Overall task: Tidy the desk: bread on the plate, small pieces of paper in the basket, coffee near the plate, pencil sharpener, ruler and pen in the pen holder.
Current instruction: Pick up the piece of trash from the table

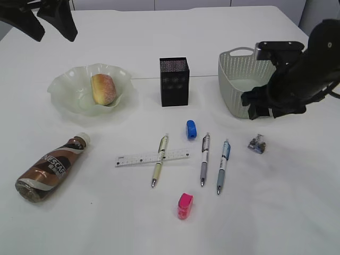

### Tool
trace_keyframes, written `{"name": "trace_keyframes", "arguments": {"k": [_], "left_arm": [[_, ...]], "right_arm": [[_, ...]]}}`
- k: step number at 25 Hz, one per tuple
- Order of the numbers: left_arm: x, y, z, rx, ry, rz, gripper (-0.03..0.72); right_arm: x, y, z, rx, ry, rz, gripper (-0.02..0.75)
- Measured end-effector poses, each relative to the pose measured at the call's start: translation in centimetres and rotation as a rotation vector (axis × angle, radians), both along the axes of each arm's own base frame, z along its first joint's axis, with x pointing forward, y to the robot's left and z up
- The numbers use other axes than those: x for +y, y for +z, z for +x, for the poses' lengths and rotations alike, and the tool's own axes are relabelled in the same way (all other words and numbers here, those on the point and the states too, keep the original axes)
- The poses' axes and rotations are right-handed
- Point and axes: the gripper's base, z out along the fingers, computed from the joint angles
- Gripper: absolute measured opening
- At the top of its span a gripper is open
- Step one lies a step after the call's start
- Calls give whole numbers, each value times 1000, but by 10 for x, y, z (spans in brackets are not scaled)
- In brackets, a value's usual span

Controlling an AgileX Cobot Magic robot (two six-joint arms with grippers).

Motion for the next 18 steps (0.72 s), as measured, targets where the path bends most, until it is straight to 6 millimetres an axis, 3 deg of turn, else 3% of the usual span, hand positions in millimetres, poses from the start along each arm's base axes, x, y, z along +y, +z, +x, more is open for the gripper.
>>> {"name": "trace_keyframes", "arguments": {"k": [11, 18], "left_arm": [[0, 0, 0, 0, 0, 0, 498], [0, 0, 0, 0, 0, 0, 498]], "right_arm": [[-2, -42, 1, 32, 25, -40, 455], [-2, -45, 1, 35, 26, -41, 455]]}}
